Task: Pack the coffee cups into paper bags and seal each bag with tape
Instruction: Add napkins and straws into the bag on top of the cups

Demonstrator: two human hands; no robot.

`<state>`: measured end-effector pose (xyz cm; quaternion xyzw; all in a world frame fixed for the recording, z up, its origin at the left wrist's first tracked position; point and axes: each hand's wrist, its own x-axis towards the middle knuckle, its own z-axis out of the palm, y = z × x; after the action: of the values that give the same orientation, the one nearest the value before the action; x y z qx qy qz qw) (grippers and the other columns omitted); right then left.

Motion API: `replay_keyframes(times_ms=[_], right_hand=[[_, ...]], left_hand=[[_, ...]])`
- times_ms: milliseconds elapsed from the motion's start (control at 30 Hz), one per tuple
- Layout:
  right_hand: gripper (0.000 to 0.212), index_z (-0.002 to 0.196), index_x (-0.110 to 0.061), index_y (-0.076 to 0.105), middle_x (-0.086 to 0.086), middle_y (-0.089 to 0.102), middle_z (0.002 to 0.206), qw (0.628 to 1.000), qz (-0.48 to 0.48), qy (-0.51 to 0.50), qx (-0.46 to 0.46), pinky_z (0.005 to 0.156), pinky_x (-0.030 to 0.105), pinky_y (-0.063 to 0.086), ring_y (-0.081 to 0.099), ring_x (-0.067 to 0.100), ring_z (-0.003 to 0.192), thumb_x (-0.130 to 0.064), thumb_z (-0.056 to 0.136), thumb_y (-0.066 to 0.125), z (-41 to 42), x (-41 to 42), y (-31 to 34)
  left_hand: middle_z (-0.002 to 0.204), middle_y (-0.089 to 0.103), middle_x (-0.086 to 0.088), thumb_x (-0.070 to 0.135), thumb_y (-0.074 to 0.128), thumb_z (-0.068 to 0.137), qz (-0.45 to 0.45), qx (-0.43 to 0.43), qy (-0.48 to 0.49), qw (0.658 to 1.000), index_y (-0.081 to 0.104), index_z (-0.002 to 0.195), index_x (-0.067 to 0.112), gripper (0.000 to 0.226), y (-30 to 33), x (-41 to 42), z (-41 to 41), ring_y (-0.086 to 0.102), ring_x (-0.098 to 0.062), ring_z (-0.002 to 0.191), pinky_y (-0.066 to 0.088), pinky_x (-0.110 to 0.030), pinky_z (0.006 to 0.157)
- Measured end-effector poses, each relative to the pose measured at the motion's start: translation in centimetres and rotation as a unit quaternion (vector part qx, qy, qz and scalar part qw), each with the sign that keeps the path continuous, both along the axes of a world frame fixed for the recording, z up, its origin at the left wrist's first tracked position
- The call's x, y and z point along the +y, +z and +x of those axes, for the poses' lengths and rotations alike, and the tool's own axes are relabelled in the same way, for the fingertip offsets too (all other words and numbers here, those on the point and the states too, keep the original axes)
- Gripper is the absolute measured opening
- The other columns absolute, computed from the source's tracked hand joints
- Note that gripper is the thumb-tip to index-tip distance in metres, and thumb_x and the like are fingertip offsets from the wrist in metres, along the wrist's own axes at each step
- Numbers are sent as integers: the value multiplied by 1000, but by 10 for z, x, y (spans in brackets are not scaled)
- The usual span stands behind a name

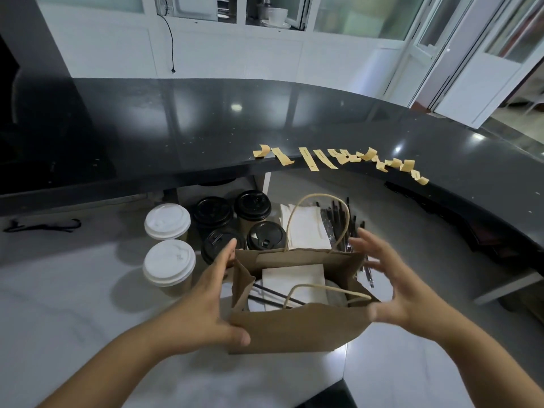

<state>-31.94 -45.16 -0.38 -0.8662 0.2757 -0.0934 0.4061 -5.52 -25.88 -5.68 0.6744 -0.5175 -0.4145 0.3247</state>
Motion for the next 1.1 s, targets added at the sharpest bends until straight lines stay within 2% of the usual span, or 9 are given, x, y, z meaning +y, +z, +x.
replay_keyframes(times_ms=[100, 167, 300, 433, 600, 700, 800, 900, 1100], right_hand=[[114, 139, -60, 8, -34, 24, 145, 998, 42, -5, 40, 101, 13, 34, 34, -8, 130, -79, 46, 73, 1, 5, -5], [113, 135, -66, 7, -36, 25, 140, 997, 48, -25, 53, 99, 14, 37, 36, -9, 126, -58, 50, 81, 2, 5, -8], [109, 139, -58, 9, -33, 34, 134, 997, 42, -33, 55, 92, 8, 40, 38, -5, 125, -41, 54, 76, 2, 3, -10], [107, 142, -52, 16, -28, 43, 131, 997, 45, -33, 59, 103, 22, 39, 44, 0, 123, -34, 56, 77, 1, 0, -15], [104, 136, -61, 20, -30, 47, 127, 996, 59, -33, 52, 100, 14, 36, 45, -3, 122, -34, 53, 76, 1, -1, -19], [102, 136, -55, 21, -36, 46, 124, 996, 63, -30, 49, 99, 12, 35, 44, -7, 122, -29, 55, 76, 2, -2, -17], [103, 140, -50, 22, -27, 49, 127, 997, 62, -26, 45, 106, 21, 35, 44, -2, 125, -25, 56, 77, 2, -2, -19], [103, 136, -59, 23, -29, 48, 127, 996, 74, -34, 44, 105, 25, 40, 45, 0, 125, -31, 52, 77, 1, -2, -20], [103, 137, -48, 26, -36, 48, 121, 993, 92, -53, 42, 86, 19, 50, 51, -2, 118, -12, 56, 77, 0, 1, -21]], left_hand=[[139, -3, 32, 31, 86, 63, -1, 0, 19, 1000, -20, 133, 60, 130, -5, 0, -5, 2, 12, 131, 15, -15, 103], [141, 5, 29, 28, 85, 63, -14, -2, 39, 999, -12, 131, 63, 123, -7, -2, -6, 10, 11, 130, 18, -15, 102], [134, 21, 38, 33, 83, 60, -48, -44, 62, 996, 15, 127, 66, 102, -10, -4, -6, 25, 11, 126, 29, -21, 105], [120, 37, 44, 44, 79, 49, -68, -52, 79, 993, 38, 117, 59, 81, -13, -5, -2, 35, 18, 117, 38, -25, 103], [130, 26, 46, 44, 83, 48, -65, -35, 51, 996, 22, 128, 64, 103, -21, -3, -2, 25, 24, 121, 29, -10, 97], [142, 29, 35, 58, 75, 57, -72, 62, 51, 994, 19, 140, 51, 100, -29, 1, 0, 26, 15, 131, 28, -11, 103], [136, 47, 27, 39, 66, 72, -87, 148, 81, 982, 36, 138, 34, 72, -28, 0, 3, 37, 9, 129, 34, -14, 103], [115, 56, 39, 0, 70, 79, -104, 111, 121, 981, 47, 125, 34, 61, -29, -9, 3, 48, 17, 113, 40, -6, 91], [111, 66, 19, 7, 78, 72, -121, 61, 126, 983, 63, 116, 30, 52, -42, -20, 9, 60, -1, 108, 48, -27, 97]])
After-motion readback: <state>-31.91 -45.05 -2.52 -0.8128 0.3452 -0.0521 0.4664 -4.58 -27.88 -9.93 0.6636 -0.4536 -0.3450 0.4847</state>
